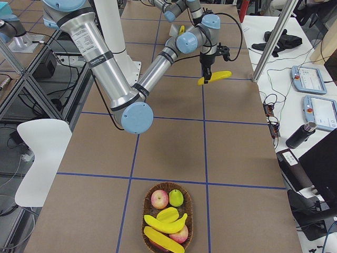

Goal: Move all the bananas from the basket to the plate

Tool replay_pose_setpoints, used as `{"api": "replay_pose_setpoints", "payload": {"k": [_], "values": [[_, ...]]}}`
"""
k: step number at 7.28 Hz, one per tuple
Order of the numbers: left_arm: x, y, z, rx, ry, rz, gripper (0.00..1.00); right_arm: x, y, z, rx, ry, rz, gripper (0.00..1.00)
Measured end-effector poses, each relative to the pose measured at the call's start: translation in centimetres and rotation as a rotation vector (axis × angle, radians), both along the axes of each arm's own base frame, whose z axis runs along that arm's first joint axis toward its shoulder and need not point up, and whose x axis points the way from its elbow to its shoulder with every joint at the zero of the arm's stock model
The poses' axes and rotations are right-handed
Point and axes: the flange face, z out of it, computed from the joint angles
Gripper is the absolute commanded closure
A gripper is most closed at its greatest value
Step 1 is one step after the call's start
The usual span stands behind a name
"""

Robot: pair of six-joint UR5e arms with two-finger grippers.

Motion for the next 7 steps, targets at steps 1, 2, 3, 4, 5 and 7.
{"api": "replay_pose_setpoints", "payload": {"k": [1, 2, 3, 4, 5, 7], "values": [[-0.3, 0.4, -1.3, -0.048, 0.135, -0.040, 0.00, -1.6, 1.6, -1.3, 0.000, -0.031, -0.004, 1.00], [-0.6, 0.9, -2.5, -0.086, 0.242, -0.065, 0.00, -3.0, 3.0, -2.3, -0.004, -0.062, -0.003, 1.00], [-0.7, 1.1, -3.4, -0.112, 0.304, -0.077, 0.00, -4.0, 4.3, -3.2, -0.010, -0.091, -0.003, 1.00], [-0.8, 1.3, -4.0, -0.130, 0.345, -0.084, 0.00, -4.9, 5.5, -3.9, -0.015, -0.112, -0.008, 1.00], [-0.9, 1.4, -4.4, -0.140, 0.383, -0.088, 0.00, -5.9, 6.4, -4.7, -0.015, -0.129, -0.020, 1.00], [-0.9, 1.9, -5.7, -0.141, 0.444, -0.081, 0.00, -8.3, 8.1, -6.9, 0.003, -0.159, -0.069, 1.00]]}}
